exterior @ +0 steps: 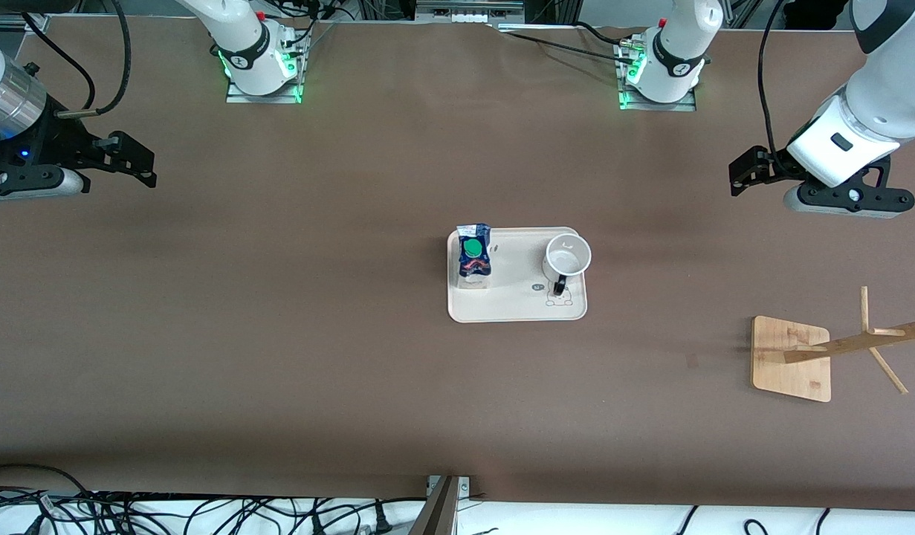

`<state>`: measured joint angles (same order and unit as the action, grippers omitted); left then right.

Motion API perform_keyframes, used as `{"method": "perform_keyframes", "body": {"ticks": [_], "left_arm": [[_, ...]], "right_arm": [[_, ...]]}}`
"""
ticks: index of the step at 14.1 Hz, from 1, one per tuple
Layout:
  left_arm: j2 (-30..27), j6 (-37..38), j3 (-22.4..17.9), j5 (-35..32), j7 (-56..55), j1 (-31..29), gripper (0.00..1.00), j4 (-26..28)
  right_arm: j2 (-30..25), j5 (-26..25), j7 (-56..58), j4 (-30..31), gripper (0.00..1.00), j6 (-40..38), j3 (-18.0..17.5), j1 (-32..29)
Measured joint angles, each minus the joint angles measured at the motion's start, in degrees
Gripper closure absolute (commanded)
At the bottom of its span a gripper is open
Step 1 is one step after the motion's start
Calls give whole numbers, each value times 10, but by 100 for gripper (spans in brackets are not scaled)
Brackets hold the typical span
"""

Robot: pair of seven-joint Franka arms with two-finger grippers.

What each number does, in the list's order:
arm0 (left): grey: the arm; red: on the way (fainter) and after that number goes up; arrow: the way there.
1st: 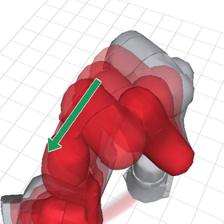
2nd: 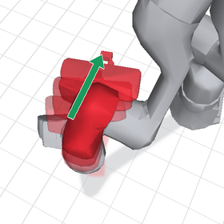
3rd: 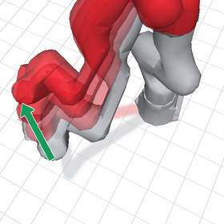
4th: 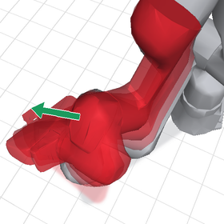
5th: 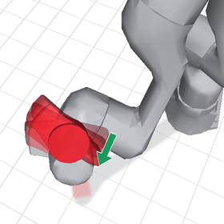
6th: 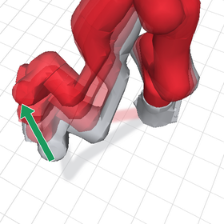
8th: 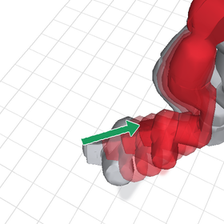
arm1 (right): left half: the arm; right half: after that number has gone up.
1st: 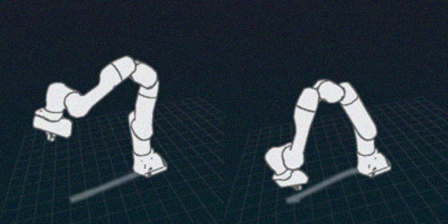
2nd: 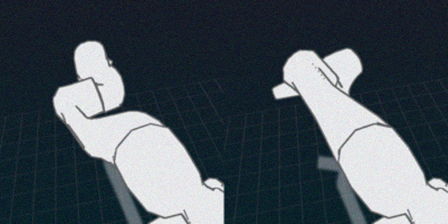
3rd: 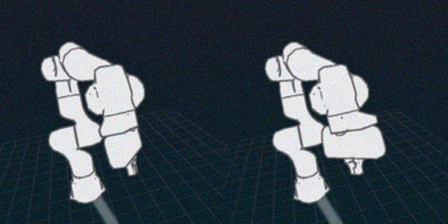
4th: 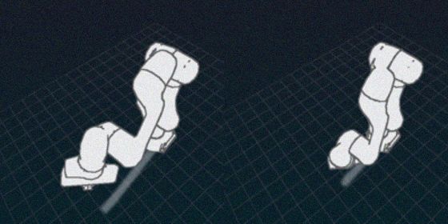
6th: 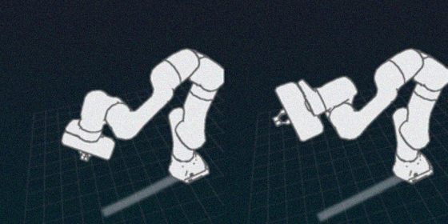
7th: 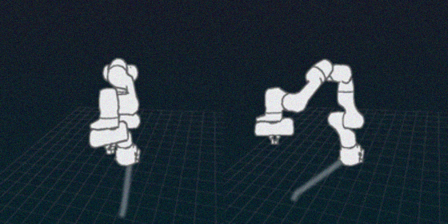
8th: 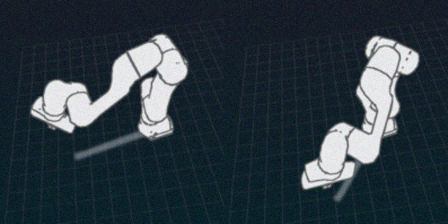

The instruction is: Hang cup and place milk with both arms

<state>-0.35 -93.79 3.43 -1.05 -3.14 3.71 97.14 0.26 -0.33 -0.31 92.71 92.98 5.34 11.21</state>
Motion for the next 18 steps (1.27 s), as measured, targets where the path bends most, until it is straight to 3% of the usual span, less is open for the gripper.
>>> {"method": "perform_keyframes", "body": {"ticks": [18], "left_arm": [[0, 0, 11, 0, 0, 0, 0, 0]], "right_arm": [[8, 0, 3, 0, 0, 4, -8, 3]]}}
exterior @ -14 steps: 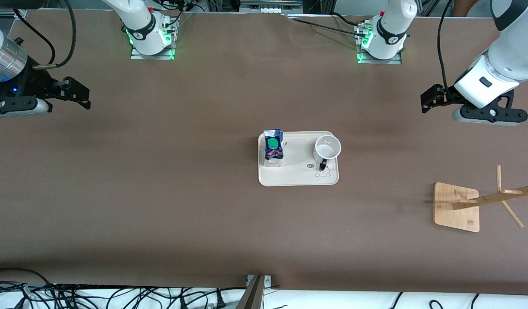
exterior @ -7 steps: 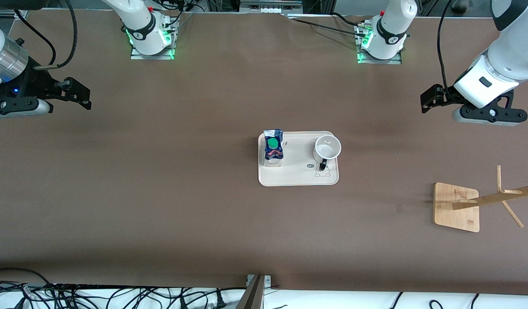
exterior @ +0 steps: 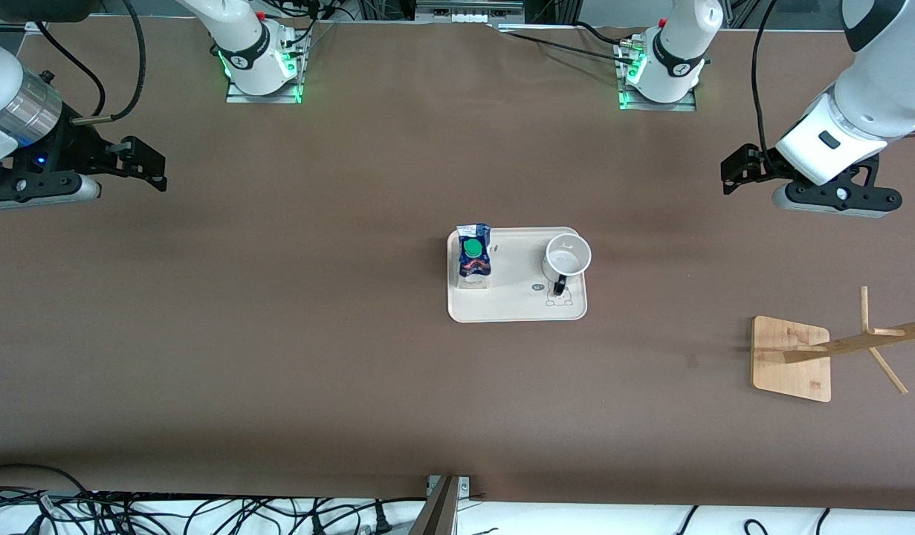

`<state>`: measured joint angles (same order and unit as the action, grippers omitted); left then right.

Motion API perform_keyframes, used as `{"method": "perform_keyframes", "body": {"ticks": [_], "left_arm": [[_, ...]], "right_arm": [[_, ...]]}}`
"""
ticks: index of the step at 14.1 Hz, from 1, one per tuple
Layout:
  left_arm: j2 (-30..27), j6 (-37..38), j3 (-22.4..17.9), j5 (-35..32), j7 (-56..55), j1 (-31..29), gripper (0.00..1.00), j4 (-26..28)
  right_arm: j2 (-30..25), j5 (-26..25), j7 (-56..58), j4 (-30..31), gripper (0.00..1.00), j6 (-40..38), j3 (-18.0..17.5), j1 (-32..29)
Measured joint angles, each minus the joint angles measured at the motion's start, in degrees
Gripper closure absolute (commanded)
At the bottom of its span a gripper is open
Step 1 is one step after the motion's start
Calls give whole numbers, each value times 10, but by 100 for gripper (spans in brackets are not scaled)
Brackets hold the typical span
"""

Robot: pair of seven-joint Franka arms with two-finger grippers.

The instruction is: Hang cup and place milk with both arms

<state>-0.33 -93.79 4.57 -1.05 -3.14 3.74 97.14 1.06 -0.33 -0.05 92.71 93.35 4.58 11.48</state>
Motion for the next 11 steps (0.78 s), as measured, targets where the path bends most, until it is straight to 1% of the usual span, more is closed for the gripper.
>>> {"method": "perform_keyframes", "body": {"ticks": [8, 11], "left_arm": [[0, 10, 0, 0, 0, 0, 0, 0], [0, 12, 6, 0, 0, 0, 0, -6]], "right_arm": [[0, 0, 0, 0, 0, 0, 0, 0], [0, 0, 0, 0, 0, 0, 0, 0]]}}
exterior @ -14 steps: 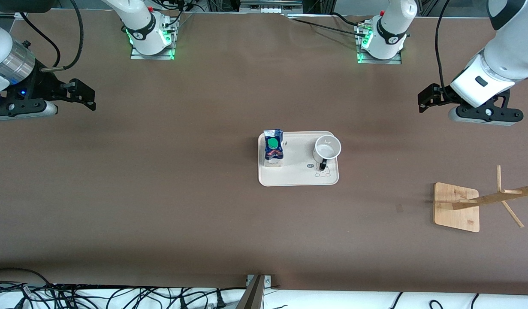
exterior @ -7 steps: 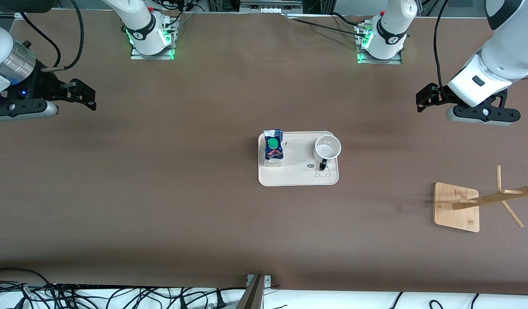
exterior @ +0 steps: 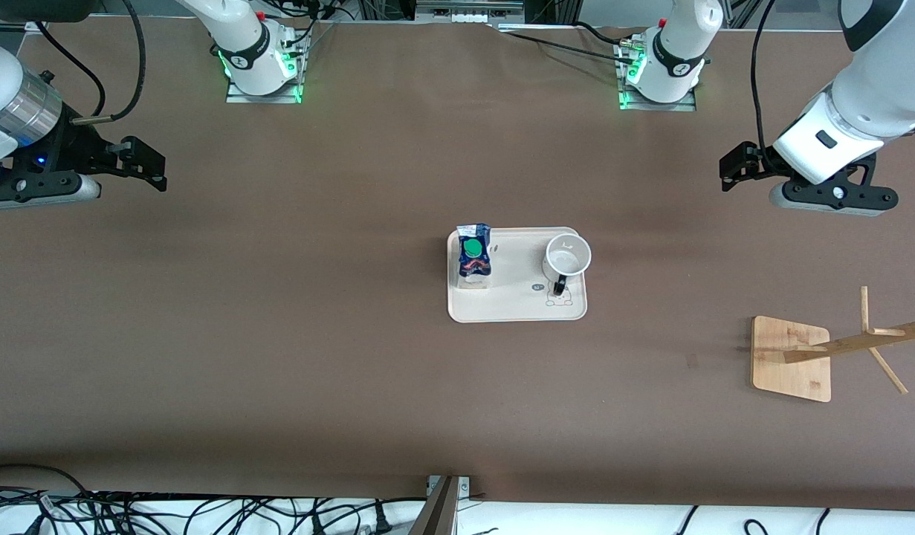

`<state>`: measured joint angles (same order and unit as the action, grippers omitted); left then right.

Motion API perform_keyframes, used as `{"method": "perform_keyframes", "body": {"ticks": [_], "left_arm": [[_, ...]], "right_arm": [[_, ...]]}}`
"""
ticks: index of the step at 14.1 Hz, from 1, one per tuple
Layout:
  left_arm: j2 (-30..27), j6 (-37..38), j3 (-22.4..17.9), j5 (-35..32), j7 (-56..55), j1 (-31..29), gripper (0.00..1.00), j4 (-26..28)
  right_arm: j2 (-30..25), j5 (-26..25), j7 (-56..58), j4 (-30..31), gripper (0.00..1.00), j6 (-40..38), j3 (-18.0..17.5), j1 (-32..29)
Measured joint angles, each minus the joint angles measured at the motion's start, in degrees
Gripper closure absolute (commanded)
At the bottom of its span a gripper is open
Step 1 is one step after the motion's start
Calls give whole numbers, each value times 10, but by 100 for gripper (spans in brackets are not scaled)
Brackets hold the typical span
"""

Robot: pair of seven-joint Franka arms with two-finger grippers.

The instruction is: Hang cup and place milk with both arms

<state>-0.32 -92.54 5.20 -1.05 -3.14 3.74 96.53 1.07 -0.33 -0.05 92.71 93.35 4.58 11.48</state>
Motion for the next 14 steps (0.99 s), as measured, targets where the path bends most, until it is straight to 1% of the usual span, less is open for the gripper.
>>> {"method": "perform_keyframes", "body": {"ticks": [3, 14], "left_arm": [[0, 3, 4, 0, 0, 0, 0, -13], [11, 5, 5, 1, 0, 0, 0, -14]], "right_arm": [[0, 0, 0, 0, 0, 0, 0, 0], [0, 0, 0, 0, 0, 0, 0, 0]]}}
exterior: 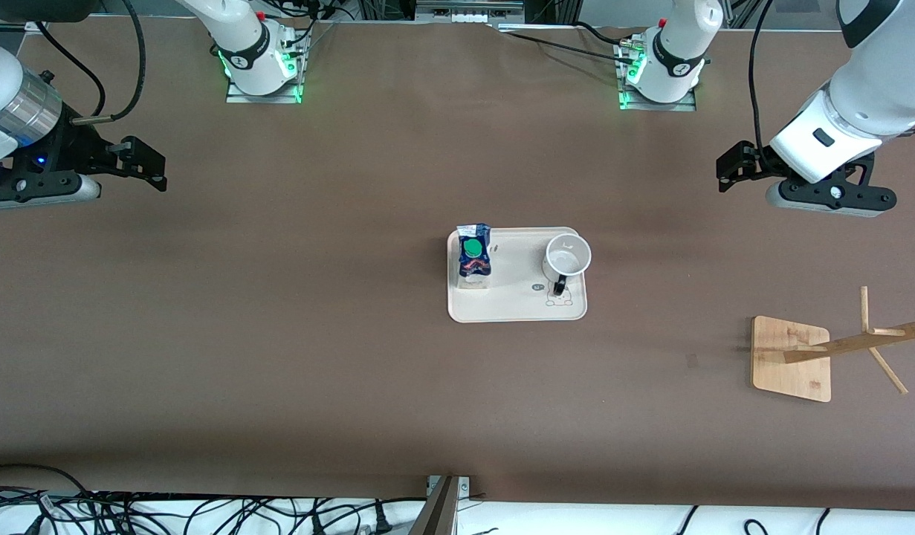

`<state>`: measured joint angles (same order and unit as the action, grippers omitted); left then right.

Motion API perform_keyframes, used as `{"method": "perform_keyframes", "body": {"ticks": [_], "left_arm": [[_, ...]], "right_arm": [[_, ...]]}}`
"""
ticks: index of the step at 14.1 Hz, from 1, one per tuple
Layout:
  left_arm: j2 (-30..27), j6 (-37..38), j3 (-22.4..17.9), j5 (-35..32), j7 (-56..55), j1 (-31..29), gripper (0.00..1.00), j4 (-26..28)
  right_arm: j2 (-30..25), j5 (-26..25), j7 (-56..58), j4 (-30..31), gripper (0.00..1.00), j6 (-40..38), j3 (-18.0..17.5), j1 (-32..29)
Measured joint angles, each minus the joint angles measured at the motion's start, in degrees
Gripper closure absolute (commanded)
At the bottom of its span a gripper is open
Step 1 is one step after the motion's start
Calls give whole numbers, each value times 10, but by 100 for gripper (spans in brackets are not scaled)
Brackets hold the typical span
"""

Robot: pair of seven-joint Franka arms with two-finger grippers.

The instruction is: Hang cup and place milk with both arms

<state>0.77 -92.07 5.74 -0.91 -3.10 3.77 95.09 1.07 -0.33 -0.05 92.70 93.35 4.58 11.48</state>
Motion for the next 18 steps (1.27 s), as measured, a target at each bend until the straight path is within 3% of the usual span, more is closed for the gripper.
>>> {"method": "perform_keyframes", "body": {"ticks": [5, 13, 16, 17, 18], "left_arm": [[71, -22, 28, 4, -3, 29, 0, 1], [258, -221, 41, 4, -105, 156, 2, 6], [295, -303, 41, 4, -127, 182, 4, 38], [298, -334, 41, 4, -135, 184, 9, 62], [299, -359, 41, 4, -141, 184, 22, 86]], "right_arm": [[0, 0, 0, 0, 0, 0, 0, 0], [0, 0, 0, -1, 0, 0, 0, 0], [0, 0, 0, -1, 0, 0, 0, 0], [0, 0, 0, -1, 0, 0, 0, 0], [0, 0, 0, -1, 0, 0, 0, 0]]}}
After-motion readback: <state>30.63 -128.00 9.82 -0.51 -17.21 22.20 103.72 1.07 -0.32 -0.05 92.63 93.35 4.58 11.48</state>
